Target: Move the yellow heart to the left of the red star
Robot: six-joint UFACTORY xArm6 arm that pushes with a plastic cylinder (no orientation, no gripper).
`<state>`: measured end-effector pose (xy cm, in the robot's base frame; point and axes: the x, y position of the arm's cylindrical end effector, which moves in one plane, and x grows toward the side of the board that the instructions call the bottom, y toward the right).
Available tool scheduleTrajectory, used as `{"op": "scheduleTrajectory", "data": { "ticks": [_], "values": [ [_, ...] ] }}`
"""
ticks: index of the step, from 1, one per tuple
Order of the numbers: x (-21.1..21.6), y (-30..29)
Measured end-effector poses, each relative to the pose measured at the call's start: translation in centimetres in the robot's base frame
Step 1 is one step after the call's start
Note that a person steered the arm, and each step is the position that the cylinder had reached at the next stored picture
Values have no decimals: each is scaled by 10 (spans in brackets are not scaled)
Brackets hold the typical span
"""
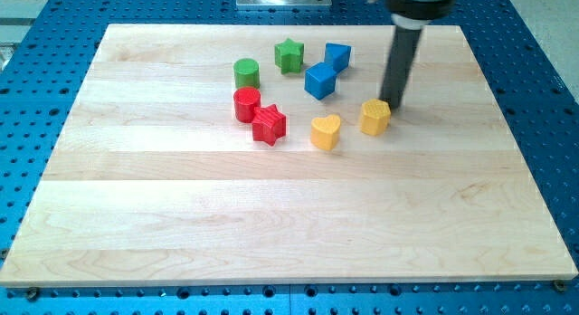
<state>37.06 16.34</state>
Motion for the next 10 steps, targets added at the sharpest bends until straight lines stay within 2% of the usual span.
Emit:
{"op": "scheduleTrajectory", "data": {
  "ticks": [1,2,3,4,6,7,8,9,10],
  "values": [
    [11,-38],
    [49,-97],
    [56,-65],
    [72,-98],
    [130,-235],
    [161,-261],
    [157,-296],
    [131,-339],
    [108,-340]
  ]
}}
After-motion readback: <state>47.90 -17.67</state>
